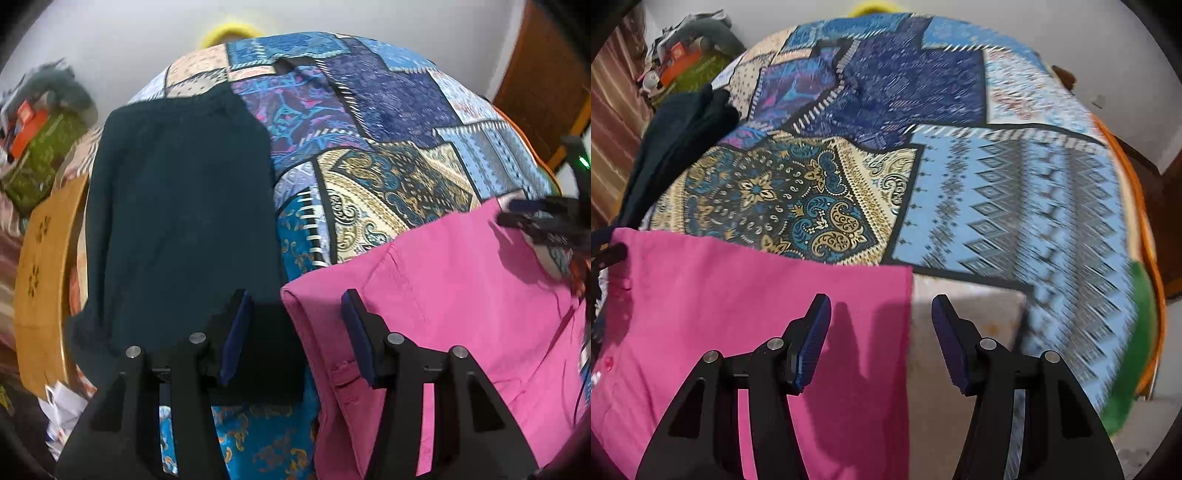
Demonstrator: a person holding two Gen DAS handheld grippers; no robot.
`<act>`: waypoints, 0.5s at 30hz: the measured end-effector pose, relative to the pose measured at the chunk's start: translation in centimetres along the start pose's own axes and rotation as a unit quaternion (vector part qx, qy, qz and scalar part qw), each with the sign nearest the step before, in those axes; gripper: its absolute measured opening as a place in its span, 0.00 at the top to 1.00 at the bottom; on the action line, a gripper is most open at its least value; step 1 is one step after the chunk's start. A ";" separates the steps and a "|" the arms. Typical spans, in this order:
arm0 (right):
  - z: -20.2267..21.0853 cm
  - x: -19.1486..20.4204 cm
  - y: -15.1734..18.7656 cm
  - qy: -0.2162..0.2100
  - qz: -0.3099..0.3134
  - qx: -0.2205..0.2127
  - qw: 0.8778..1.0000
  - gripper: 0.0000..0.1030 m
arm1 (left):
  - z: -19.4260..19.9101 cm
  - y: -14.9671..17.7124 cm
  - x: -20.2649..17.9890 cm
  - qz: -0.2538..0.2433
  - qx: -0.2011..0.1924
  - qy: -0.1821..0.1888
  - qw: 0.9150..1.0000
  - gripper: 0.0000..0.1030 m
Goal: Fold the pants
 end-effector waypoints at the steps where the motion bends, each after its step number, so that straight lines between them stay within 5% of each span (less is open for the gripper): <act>1: -0.6 0.1 -0.1 0.003 -0.003 0.004 1.000 0.49 | 0.0 0.0 -0.2 -0.012 0.000 -0.007 1.000 0.55; 3: -1.4 0.6 -0.1 0.011 0.004 0.001 1.000 0.54 | 0.0 0.0 -0.6 -0.024 -0.002 -0.012 1.000 0.63; 5: -1.6 1.5 0.0 0.022 0.024 -0.008 0.999 0.68 | 0.1 -0.2 -0.8 -0.031 -0.007 -0.030 0.999 0.73; 7: -1.6 2.1 0.1 0.016 0.029 -0.005 0.999 0.94 | 0.2 -0.4 -0.7 -0.036 -0.011 -0.046 0.998 0.90; 15: 1.5 1.1 -1.5 0.037 0.030 -0.043 0.998 0.96 | 2.6 -0.9 -0.7 -0.030 -0.021 -0.051 0.998 0.91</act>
Point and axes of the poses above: each gripper's, at about its wrist camera, not at the fingertips, and z roughly against the way its jaws point, x to its left, y to its underside, the point moved 10 cm from there along -z, roughly the way its jaws point, and after that the axes turned 13 degrees about y, right-handed, at the moved point
